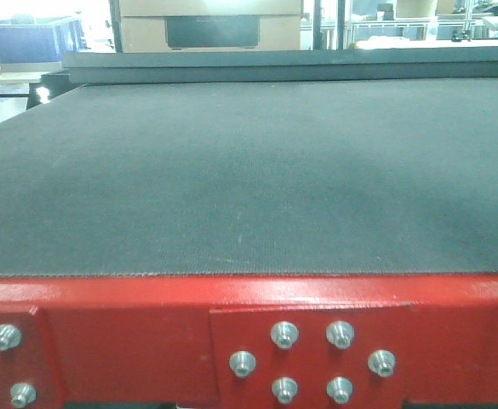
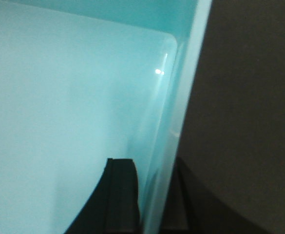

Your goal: Fetch blue bin and place on conveyor start

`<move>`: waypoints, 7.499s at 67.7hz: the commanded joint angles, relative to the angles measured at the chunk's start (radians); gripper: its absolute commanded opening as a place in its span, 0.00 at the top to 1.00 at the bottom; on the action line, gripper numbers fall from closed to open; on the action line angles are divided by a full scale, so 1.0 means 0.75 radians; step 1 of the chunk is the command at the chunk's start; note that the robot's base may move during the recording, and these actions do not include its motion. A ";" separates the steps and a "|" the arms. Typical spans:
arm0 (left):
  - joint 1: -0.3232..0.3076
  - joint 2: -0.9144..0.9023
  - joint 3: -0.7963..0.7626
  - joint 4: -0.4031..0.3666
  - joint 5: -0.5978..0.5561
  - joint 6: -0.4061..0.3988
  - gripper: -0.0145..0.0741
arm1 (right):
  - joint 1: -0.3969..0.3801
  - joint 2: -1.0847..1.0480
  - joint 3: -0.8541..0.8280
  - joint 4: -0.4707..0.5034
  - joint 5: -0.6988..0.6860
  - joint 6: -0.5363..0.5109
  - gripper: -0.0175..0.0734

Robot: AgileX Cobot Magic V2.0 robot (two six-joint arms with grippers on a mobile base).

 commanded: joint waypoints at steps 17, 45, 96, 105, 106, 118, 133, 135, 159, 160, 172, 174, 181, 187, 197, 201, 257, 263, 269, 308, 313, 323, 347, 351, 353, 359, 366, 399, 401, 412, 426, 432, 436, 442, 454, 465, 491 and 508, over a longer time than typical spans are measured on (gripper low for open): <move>-0.001 -0.013 -0.012 -0.025 -0.071 -0.012 0.96 | -0.003 -0.014 -0.012 -0.008 -0.055 -0.033 0.98; -0.001 -0.013 -0.012 -0.025 -0.071 -0.012 0.96 | -0.003 -0.014 -0.012 -0.008 -0.055 -0.033 0.98; 0.011 0.086 0.064 -0.042 0.188 -0.012 0.96 | -0.008 0.074 -0.010 -0.044 -0.040 -0.033 0.98; 0.049 0.196 0.151 -0.060 0.120 -0.012 0.96 | -0.008 0.202 -0.010 -0.059 -0.055 -0.033 0.98; 0.048 0.210 0.155 -0.064 0.116 -0.012 0.96 | -0.008 0.218 -0.010 -0.063 -0.058 -0.033 0.98; 0.103 0.380 0.208 -0.064 0.036 -0.012 0.96 | -0.008 0.413 -0.010 -0.081 -0.111 -0.033 0.98; 0.152 0.521 0.208 -0.067 -0.030 -0.012 0.96 | -0.008 0.606 -0.010 -0.081 -0.141 -0.033 0.97; 0.152 0.534 0.208 -0.067 -0.030 -0.012 0.96 | -0.008 0.629 -0.010 -0.081 -0.141 -0.033 0.97; 0.154 0.567 0.179 -0.059 0.019 -0.009 0.29 | -0.008 0.645 -0.012 -0.081 -0.116 -0.033 0.18; 0.154 0.567 0.173 -0.059 0.030 -0.009 0.24 | -0.008 0.642 -0.012 -0.081 -0.116 -0.033 0.17; 0.154 0.516 0.082 -0.059 0.166 -0.009 0.25 | -0.017 0.516 -0.012 -0.081 -0.113 -0.033 0.27; 0.154 0.489 0.070 -0.059 0.187 -0.001 0.28 | -0.022 0.490 -0.012 -0.081 -0.105 -0.033 0.30; 0.161 0.391 0.062 -0.039 0.226 0.021 0.38 | -0.055 0.393 -0.012 -0.081 -0.073 -0.033 0.45; 0.178 0.298 0.089 -0.019 0.232 0.038 0.50 | -0.110 0.324 -0.009 -0.081 -0.034 -0.033 0.62; 0.244 0.136 0.187 -0.004 0.218 0.038 0.80 | -0.216 0.275 -0.009 -0.081 0.041 -0.033 0.88; 0.276 0.077 0.252 -0.001 0.187 0.038 0.92 | -0.245 0.266 -0.006 -0.081 0.068 -0.039 0.96; 0.455 -1.093 1.383 0.000 -0.309 0.038 0.96 | -0.269 -0.707 1.463 -0.097 -0.904 -0.076 0.99; 0.455 -1.235 1.383 0.000 -0.290 0.038 0.96 | -0.258 -0.902 1.515 -0.097 -0.926 -0.085 0.99; 0.455 -1.356 1.383 0.000 -0.281 0.038 0.96 | -0.255 -1.092 1.531 -0.097 -0.943 -0.088 0.99; 0.455 -1.493 1.383 0.000 -0.268 0.038 0.96 | -0.255 -1.394 1.531 -0.097 -0.973 -0.088 0.99; 0.455 -1.493 1.383 0.000 -0.268 0.038 0.96 | -0.255 -1.394 1.531 -0.097 -0.973 -0.088 0.99; 0.455 -1.493 1.383 0.000 -0.268 0.038 0.96 | -0.255 -1.394 1.531 -0.097 -0.973 -0.088 0.99; 0.597 -1.617 1.519 -0.192 -0.388 0.292 0.96 | -0.255 -1.394 1.531 -0.097 -0.973 -0.088 0.99; 0.615 -1.662 1.624 -0.192 -0.466 0.292 0.96 | -0.255 -1.394 1.531 -0.097 -0.973 -0.088 0.99; 0.618 -1.682 1.674 -0.192 -0.498 0.292 0.96 | -0.255 -1.394 1.531 -0.097 -0.973 -0.088 0.99; 0.618 -1.750 1.864 -0.200 -0.610 0.292 0.96 | -0.255 -1.394 1.531 -0.097 -0.973 -0.088 0.99; 0.618 -1.765 2.019 -0.200 -0.712 0.292 0.96 | -0.255 -1.394 1.531 -0.097 -0.973 -0.088 0.99; 0.618 -1.765 2.085 -0.200 -0.826 0.292 0.96 | -0.255 -1.394 1.531 -0.097 -0.982 -0.088 0.99; 0.618 -1.765 2.085 -0.200 -0.826 0.292 0.96 | -0.255 -1.394 1.531 -0.097 -0.982 -0.088 0.99; 0.618 -1.765 2.085 -0.200 -0.826 0.292 0.96 | -0.255 -1.394 1.531 -0.097 -0.982 -0.088 0.99; 0.618 -1.765 2.085 -0.200 -0.826 0.292 0.96 | -0.255 -1.394 1.531 -0.097 -0.985 -0.088 0.99; 0.618 -1.765 2.085 -0.200 -0.826 0.292 0.96 | -0.269 -1.405 1.534 -0.110 -0.954 -0.096 0.99; 0.618 -1.765 2.085 -0.200 -0.826 0.292 0.96 | -0.302 -1.414 1.551 -0.028 -0.938 -0.161 0.99; 0.618 -1.765 2.085 -0.200 -0.826 0.292 0.96 | -0.386 -1.446 1.620 0.122 -0.974 -0.330 0.99; 0.618 -1.765 2.085 -0.200 -0.826 0.292 0.96 | -0.530 -1.588 1.883 0.174 -1.126 -0.340 0.99; 0.618 -1.765 2.085 -0.200 -0.826 0.292 0.96 | -0.563 -1.748 2.128 0.174 -1.247 -0.340 0.99; 0.618 -1.765 2.085 -0.200 -0.826 0.292 0.96 | -0.566 -1.768 2.128 0.164 -1.213 -0.340 0.99; 0.618 -1.765 2.085 -0.200 -0.826 0.292 0.96 | -0.566 -1.768 2.128 0.164 -1.213 -0.340 0.99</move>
